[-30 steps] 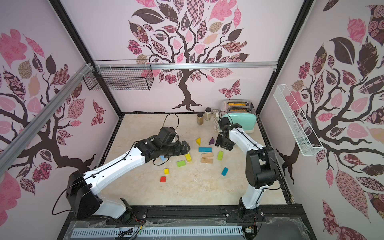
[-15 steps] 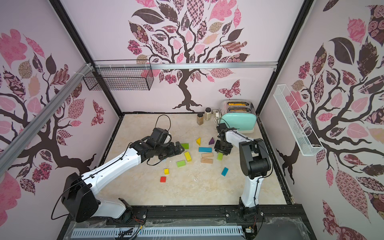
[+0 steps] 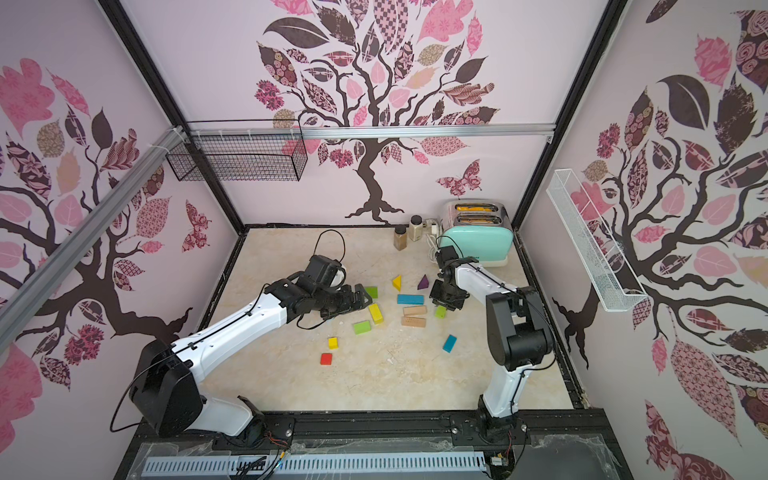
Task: Assemble a carrot with building blocks
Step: Pick up the building block from the center of the board, then place the building block at the center of the board.
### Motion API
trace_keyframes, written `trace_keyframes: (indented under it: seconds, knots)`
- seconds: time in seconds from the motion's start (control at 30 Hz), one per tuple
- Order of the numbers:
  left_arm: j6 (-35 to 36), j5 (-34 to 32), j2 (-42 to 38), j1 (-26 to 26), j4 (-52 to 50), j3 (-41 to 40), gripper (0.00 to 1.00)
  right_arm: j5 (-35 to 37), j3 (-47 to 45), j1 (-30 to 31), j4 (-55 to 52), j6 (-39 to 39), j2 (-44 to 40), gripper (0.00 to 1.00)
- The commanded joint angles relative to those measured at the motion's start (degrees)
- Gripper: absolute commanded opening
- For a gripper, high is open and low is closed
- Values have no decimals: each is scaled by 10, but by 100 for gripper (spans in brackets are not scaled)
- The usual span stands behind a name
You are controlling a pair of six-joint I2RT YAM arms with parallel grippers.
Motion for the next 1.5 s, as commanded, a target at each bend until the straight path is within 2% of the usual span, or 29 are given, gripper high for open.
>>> trace_keyframes:
  seconds: [0.0,0.13,0.27,0.5,0.63,0.9,1.1,1.27,1.37,1.47]
  knots:
    - [16,-1,-7,3,5,14,98,-24,-2,32,-32,12,-58,19]
    - [13,0,-14,3,2,4,98,-55,-46,87,-32,47,-97,19]
    - [8,-3,-28,3,2,-16,98,-86,-108,114,15,106,-117,19]
    - [11,6,-38,3,-5,-34,98,-75,-177,115,73,214,-139,20]
    - [17,16,-33,3,-9,-30,98,-38,-185,116,85,276,-139,20]
    - [29,25,-27,3,-16,-23,98,-46,-172,115,95,367,-85,24]
    - [36,27,-30,3,-15,-24,98,-63,-171,117,124,407,-67,38]
    - [40,28,-30,4,-10,-24,98,-73,-171,116,130,416,-73,60]
    - [45,32,-30,3,-6,-23,98,-76,-163,117,122,404,-98,63]
    - [49,29,-32,4,-9,-19,98,-41,-113,118,49,334,-134,63]
